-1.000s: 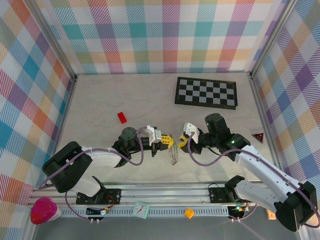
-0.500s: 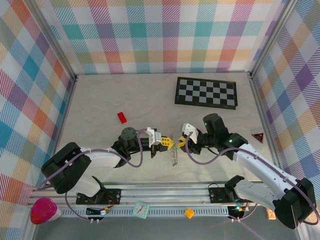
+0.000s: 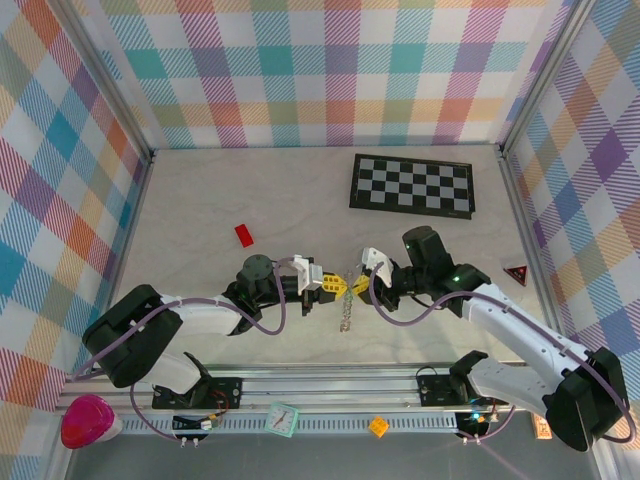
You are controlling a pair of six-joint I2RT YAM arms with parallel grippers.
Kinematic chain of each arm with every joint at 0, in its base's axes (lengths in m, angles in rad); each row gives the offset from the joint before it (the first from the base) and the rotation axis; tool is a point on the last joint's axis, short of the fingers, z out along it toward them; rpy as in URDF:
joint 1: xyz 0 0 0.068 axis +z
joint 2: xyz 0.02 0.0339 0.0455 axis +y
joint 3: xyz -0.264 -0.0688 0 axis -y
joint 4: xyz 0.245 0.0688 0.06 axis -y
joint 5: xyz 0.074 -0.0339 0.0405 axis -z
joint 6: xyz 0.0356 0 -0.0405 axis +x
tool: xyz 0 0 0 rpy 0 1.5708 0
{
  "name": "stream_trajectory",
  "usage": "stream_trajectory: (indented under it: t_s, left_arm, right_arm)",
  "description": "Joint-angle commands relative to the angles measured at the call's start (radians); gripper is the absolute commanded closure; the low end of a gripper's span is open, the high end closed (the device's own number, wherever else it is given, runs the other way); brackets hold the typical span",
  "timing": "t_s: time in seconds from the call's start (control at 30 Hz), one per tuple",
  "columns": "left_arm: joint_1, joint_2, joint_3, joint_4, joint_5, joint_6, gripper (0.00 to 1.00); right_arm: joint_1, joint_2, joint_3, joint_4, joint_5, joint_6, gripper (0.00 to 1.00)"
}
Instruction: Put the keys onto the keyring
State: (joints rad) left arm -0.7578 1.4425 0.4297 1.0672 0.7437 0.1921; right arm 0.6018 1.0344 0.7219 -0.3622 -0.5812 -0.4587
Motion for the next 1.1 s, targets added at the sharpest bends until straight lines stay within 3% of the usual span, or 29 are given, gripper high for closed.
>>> stream_trajectory:
  t_s: [0.0,0.07,0.47,0.63,0.83,1.07]
  left_arm:
    - [-0.011,-0.004,0.006,0.048,0.033,0.013,1.0]
    - [-0.011,-0.004,0.006,0.05,0.034,0.012,1.0]
    - [-0.011,-0.007,0.004,0.07,0.027,-0.008,1.0]
    - [-0.011,0.001,0.007,0.08,0.011,-0.025,1.0]
    - [-0.012,0.019,0.013,0.109,0.019,-0.069,1.0]
    - [-0.011,0.024,0.017,0.119,0.031,-0.088,1.0]
  right_arm:
    - [-0.002,0.003,0.004,0.013,-0.049,-0.012,0.94]
    - [-0.002,0.003,0.006,0.002,-0.048,-0.017,1.0]
    - [-0.002,0.052,-0.039,0.079,-0.081,0.073,1.0]
    - [-0.002,-0.031,-0.079,0.129,-0.058,0.103,0.77]
    - [-0.002,-0.073,-0.104,0.181,-0.045,0.128,0.73]
    - [-0.002,-0.053,-0.107,0.239,-0.032,0.144,0.75]
